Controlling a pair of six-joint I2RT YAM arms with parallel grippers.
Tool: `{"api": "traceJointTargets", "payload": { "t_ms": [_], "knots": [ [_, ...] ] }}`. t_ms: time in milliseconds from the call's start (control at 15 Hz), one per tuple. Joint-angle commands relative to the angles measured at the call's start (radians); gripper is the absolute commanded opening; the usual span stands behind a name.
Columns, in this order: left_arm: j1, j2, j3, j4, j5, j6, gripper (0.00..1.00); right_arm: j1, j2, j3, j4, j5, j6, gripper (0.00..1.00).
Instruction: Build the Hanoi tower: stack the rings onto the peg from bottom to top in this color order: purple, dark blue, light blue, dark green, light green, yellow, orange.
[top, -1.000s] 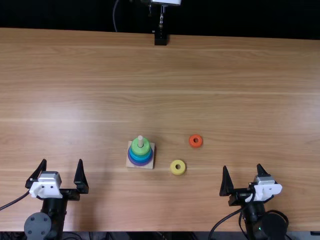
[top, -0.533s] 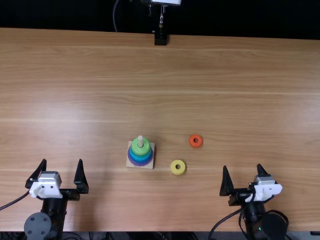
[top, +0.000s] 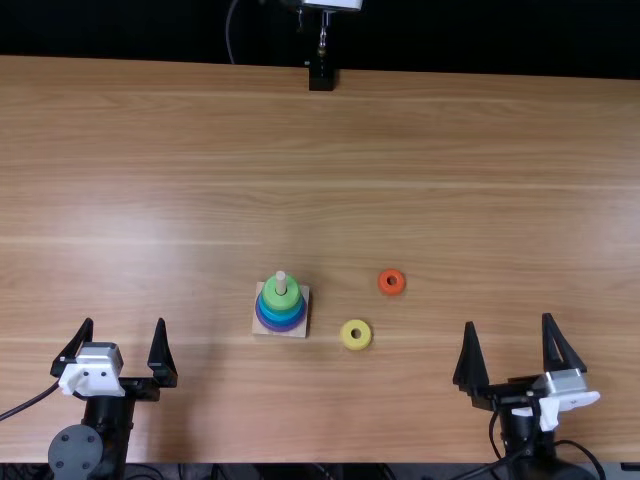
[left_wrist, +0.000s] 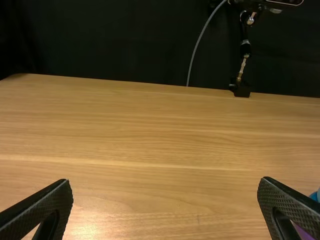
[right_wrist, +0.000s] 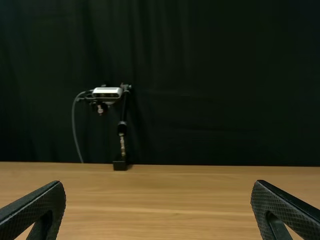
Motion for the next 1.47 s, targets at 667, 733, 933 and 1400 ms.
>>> {"api": "traceJointTargets", "payload": {
  "t_ms": [667, 733, 933, 1400],
  "knots": [
    [0.006, -0.011, -0.026, -0.006, -0.011, 0.011, 1.00, 0.039, 0.624, 0.513, -0.075, -0.064, 0.187, 1.00],
    [0.006, -0.011, -0.026, -0.006, -0.011, 0.011, 1.00, 0.091, 0.674, 0.537, -0.079, -0.064, 0.185, 1.00],
    [0.006, -0.011, -0.026, -0.006, -0.011, 0.011, 1.00, 0.282, 0.837, 0.606, -0.179, -0.058, 0.178, 1.00],
    [0.006, -0.011, -0.026, -0.006, -0.011, 0.011, 1.00, 0.374, 1.208, 0.780, -0.486, -0.056, 0.178, 1.00]
  ]
}}
